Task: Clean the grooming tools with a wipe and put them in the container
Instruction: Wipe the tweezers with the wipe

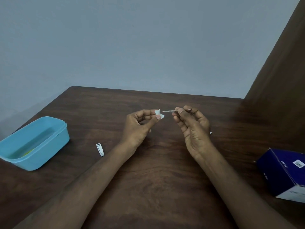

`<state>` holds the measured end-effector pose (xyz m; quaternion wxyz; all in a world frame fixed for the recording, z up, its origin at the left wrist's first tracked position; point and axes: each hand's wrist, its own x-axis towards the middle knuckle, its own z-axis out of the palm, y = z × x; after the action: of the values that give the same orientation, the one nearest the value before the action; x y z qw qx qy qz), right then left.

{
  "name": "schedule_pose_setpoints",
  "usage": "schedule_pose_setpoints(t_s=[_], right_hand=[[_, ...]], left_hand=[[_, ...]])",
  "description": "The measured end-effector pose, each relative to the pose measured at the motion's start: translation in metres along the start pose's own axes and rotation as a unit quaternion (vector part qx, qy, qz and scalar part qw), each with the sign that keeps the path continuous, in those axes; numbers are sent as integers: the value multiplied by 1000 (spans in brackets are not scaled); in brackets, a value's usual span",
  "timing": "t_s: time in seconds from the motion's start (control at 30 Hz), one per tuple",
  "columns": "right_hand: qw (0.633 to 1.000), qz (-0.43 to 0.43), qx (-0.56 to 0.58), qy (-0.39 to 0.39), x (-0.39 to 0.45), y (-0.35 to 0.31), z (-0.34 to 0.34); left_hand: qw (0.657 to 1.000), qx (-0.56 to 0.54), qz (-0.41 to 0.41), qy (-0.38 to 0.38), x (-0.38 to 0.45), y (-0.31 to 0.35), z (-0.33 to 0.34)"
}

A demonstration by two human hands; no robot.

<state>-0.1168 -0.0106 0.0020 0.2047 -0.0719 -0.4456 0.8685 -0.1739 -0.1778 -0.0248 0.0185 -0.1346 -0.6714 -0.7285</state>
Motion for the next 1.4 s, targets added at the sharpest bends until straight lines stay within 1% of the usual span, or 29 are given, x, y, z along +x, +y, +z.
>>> schedule_pose_setpoints(t_s=[0.1, 0.17, 0.27, 0.37, 0.47, 0.53, 0.67, 0.8, 0.83, 1.0, 1.03, 1.13, 1.17, 1.2, 1.3, 1.33, 1.4], right_hand=[[999, -13, -42, -27, -3, 8, 2], [994, -38, -98, -32, -3, 12, 1], [979, -88, -185, -26, -2, 16, -4], [954, -148, -262, -12, -2, 17, -6], [937, -185, -297, -26, -4, 18, -6], [936, -180, -302, -30, -3, 21, -7], [926, -173, -334, -36, 0, 21, -10], [926, -179, -327, -59, -2, 22, -8], [927, -181, -323, -66, -2, 22, -8], [926, -172, -327, -77, -1, 23, -9], [927, -166, -327, -80, 0, 23, -10], [923, -153, -339, -98, -1, 23, -10], [922, -151, -343, -101, -1, 24, -10], [920, -149, -346, -102, -1, 24, -9], [915, -142, -361, -110, 0, 24, -12], [915, -138, -362, -114, 0, 24, -12], [916, -133, -359, -120, -1, 24, -11]], left_hand=[[1000, -21, 5, 2, 0, 2, 1], [999, -32, 5, -5, -1, 3, 1], [999, -55, -2, 3, 0, 4, 1], [998, -62, -9, 16, 1, 3, 0], [999, -37, -12, -7, 0, 3, 0], [1000, -26, -6, -15, -1, 3, 1], [999, -44, -2, 24, 0, 3, 0], [999, 13, 18, -28, -3, 3, 1], [999, 15, 21, -26, -3, 3, 2], [999, -39, 4, 37, 0, 4, 0], [999, -37, 7, 31, 0, 3, 0], [999, 15, 23, -28, -3, 2, 1], [999, 28, 27, -32, -3, 2, 1], [999, 29, 29, -24, -2, 1, 1], [999, -29, 16, 37, 2, 1, -1], [998, -37, 10, 46, 2, 1, -2], [1000, -6, 10, 17, 1, 2, -2]])
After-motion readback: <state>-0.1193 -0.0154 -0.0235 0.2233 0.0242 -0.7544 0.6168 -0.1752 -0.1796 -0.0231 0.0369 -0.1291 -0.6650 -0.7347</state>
